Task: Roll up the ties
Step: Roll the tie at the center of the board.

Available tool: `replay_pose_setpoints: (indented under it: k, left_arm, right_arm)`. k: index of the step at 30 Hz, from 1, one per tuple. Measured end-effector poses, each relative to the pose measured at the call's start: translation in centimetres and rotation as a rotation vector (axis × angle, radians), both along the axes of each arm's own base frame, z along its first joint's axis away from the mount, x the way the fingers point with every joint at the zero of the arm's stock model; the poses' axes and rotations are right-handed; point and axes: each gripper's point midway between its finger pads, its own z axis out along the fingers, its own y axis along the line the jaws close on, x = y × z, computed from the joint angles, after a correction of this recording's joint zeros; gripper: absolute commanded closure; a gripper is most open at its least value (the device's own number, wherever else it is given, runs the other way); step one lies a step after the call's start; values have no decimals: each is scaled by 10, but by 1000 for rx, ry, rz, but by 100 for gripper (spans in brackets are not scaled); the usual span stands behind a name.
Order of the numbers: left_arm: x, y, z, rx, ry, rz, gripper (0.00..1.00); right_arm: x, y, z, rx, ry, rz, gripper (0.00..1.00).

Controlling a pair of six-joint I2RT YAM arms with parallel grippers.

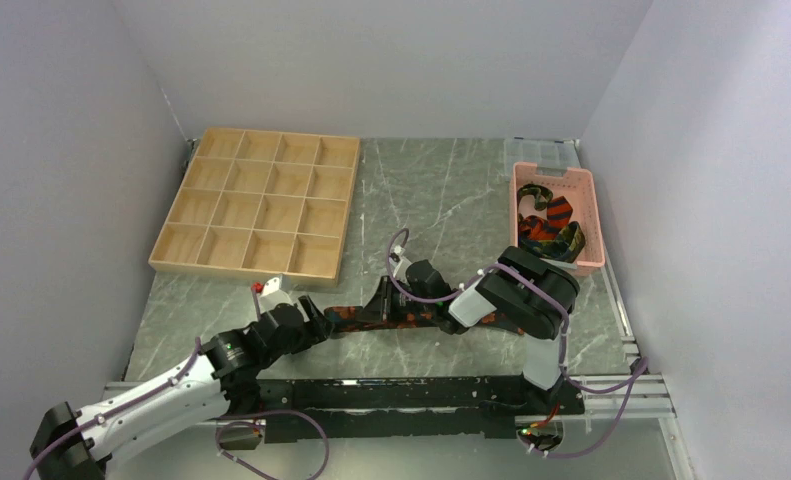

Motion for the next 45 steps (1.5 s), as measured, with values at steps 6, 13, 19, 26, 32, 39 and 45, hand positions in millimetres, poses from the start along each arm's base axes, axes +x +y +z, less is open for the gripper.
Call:
replay_pose_setpoints:
  k: [6, 13, 19, 26, 32, 39, 45]
  left_arm:
    - [3, 3, -5, 65, 58, 0, 25]
    - [13, -4, 10, -25, 56, 3, 25]
    - [23, -9, 21, -134, 56, 12, 25]
    - [28, -14, 9, -189, 144, -18, 34]
    - [27, -16, -1, -220, 203, -45, 37]
    - [30, -19, -3, -252, 204, -79, 42]
    - [32, -24, -10, -253, 221, -116, 56]
  right_arm:
    - [0, 0, -1, -5, -27, 14, 89]
    - [1, 1, -2, 14, -55, 21, 89]
    - [2, 1, -2, 20, -73, 24, 89]
    - [3, 1, -3, 25, -84, 25, 89]
    - [3, 1, -3, 24, -90, 26, 89]
    - [3, 1, -3, 23, -95, 28, 89]
    - [3, 1, -3, 22, -101, 30, 89]
